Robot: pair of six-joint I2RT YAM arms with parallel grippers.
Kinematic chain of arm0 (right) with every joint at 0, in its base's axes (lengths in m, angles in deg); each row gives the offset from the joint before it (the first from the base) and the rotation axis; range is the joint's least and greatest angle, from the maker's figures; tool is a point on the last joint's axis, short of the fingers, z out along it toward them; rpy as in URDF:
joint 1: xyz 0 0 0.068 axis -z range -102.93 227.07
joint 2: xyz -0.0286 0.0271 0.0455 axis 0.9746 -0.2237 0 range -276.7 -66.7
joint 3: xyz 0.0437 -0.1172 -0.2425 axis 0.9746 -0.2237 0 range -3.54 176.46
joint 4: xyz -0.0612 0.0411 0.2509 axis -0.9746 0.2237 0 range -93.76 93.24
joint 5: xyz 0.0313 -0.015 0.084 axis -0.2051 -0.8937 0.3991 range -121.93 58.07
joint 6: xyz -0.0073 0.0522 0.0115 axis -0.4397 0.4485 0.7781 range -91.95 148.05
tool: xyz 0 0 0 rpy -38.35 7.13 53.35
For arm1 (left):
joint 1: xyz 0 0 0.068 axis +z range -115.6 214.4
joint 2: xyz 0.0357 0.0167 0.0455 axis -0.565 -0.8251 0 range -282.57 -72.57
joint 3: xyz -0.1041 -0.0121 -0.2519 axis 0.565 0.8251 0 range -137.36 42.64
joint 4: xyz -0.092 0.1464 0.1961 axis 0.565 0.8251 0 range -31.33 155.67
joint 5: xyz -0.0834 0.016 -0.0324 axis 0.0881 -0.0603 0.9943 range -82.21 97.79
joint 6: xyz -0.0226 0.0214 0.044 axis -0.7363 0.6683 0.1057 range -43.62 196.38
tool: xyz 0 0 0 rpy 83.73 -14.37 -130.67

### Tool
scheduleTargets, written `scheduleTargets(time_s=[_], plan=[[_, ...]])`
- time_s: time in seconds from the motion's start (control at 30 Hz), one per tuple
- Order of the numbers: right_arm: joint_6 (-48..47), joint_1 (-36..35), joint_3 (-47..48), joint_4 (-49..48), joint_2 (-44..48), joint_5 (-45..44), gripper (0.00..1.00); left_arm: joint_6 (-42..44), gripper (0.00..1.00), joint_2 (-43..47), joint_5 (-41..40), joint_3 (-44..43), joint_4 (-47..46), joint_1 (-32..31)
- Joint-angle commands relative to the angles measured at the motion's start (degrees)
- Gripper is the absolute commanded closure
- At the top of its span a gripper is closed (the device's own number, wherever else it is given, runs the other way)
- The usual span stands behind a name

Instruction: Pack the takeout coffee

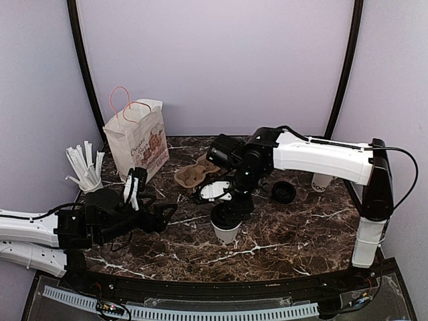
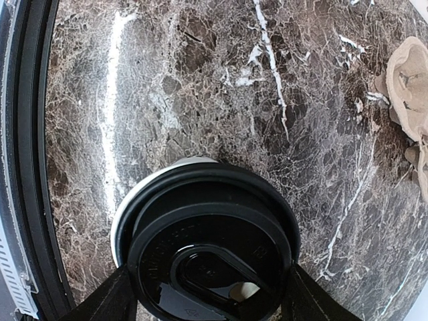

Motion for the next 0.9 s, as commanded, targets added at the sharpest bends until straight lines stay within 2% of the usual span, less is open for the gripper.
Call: scheduleTargets(time_s=[0.0, 0.2, 0.47, 0.87], plan=[[0.0, -1.3, -1.4, 1.2, -1.6, -0.3, 0.34, 0.7, 0.11, 0.1, -0.6, 0.9, -1.4, 0.3], [-0.1, -1.3, -0.1, 2.5, 0.0, 0.7, 0.34, 1.0, 0.11, -0.1, -0.6, 0.7, -1.5, 0.4], [0.6, -1.2, 0.4, 1.8, 2.9, -2.3, 0.33, 0.8, 0.11, -0.6, -0.5, 0.6, -1.8, 0.4], [0.6, -1.5, 0.0, 1.9, 3.1, -0.5, 0.33, 0.6, 0.11, -1.7, -0.1, 0.4, -2.5, 0.4]])
